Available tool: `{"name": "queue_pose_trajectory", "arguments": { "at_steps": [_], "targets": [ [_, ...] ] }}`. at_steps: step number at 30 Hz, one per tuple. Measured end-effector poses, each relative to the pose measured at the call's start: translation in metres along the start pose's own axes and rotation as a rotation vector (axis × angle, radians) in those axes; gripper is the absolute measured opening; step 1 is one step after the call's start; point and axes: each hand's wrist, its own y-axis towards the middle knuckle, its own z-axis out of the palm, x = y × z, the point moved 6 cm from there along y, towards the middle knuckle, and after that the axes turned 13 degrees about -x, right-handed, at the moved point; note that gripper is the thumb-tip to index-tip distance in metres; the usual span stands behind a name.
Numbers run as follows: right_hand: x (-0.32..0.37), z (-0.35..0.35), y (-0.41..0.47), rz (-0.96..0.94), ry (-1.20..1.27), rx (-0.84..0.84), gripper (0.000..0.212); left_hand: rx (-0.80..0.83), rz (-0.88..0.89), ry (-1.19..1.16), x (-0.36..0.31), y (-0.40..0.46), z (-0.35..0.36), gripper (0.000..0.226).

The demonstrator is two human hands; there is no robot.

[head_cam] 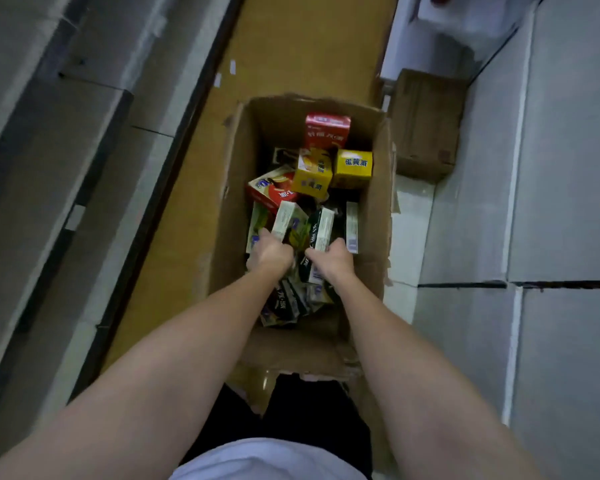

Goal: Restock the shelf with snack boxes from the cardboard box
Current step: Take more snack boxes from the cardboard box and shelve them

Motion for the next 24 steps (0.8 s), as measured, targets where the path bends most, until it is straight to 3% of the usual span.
{"name": "queue_pose_trajectory", "arguments": {
  "at_steps": [7, 11, 17, 20, 24],
  "targets": [
    [0.099, -0.010, -0.067, -0.286, -0.126, -0.114, 0.044, 0.006, 0.175, -0.255, -0.009, -0.007, -0.087, 0.051],
    [0.157, -0.015, -0.118, -0.467, -0.156, -0.177, 0.030, -0.080, 0.242, -0.374, 0.009, -0.005, -0.161, 0.043],
    [0.242, 0.007, -0.206, -0.685, -0.067, -0.239, 0.030, -0.297, 0.252, -0.536, 0.073, 0.006, -0.285, 0.034],
    [0.279, 0.040, -0.256, -0.824, -0.036, -0.202, 0.039, -0.429, 0.241, -0.593, 0.114, 0.001, -0.343, 0.037],
    [0.319, 0.086, -0.330, -0.929, 0.024, -0.108, 0.033, -0.574, 0.168, -0.674, 0.185, -0.011, -0.412, 0.043]
  ]
}}
